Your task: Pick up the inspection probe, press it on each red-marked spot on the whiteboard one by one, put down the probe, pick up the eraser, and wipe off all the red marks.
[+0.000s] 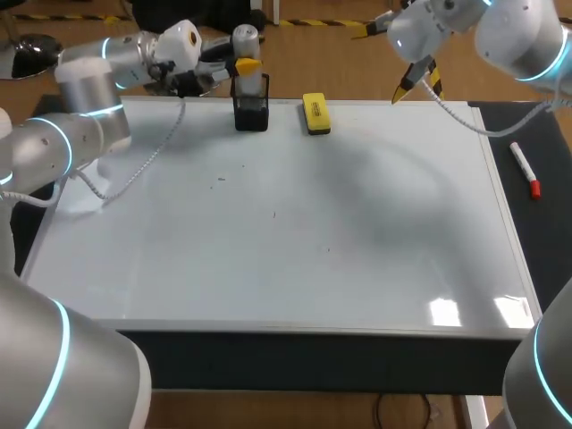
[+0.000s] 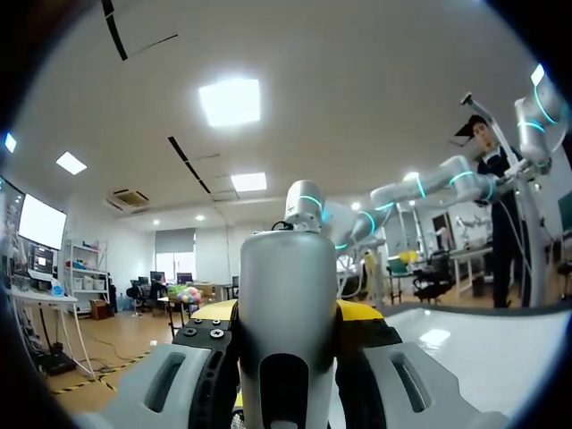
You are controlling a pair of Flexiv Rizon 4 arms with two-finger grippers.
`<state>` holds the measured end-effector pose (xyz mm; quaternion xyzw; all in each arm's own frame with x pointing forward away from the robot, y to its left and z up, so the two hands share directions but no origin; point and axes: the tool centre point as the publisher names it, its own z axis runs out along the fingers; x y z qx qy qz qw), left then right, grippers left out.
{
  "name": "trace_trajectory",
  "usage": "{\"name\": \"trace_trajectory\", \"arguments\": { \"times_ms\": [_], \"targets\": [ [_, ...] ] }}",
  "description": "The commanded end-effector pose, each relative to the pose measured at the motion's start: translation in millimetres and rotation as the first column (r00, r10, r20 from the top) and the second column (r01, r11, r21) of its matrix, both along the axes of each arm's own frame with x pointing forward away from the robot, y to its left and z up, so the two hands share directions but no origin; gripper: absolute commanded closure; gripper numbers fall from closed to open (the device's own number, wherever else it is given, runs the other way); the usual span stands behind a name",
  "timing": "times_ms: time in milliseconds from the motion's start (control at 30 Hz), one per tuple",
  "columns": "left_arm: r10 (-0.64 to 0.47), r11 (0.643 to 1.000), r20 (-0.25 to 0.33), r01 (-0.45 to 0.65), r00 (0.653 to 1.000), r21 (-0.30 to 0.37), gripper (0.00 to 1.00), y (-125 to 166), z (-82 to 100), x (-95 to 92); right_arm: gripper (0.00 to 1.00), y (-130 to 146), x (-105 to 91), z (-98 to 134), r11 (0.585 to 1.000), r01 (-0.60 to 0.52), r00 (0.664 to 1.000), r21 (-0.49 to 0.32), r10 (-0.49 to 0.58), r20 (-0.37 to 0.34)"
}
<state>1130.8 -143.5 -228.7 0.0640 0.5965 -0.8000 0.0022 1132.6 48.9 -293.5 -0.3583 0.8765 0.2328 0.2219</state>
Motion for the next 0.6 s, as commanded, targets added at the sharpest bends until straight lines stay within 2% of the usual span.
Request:
{"name": "trace_trajectory", "arguments": {
  "times_ms": [33,600],
  "targets": [
    [-0.014,1.000,0.001,0.014,1.000,-0.004,1.00,0.8,-5.1,4.7,0.00,-0.2,0.0,0.8,1.000,-0.002,1.000,-0.004,0.002,0.000],
    [-0.017,1.000,-0.001,0.017,1.000,-0.010,1.00,0.5,-10.3,1.5,0.00,-0.2,0.0,0.8,1.000,-0.002,1.000,-0.004,0.002,0.000]
  ]
}}
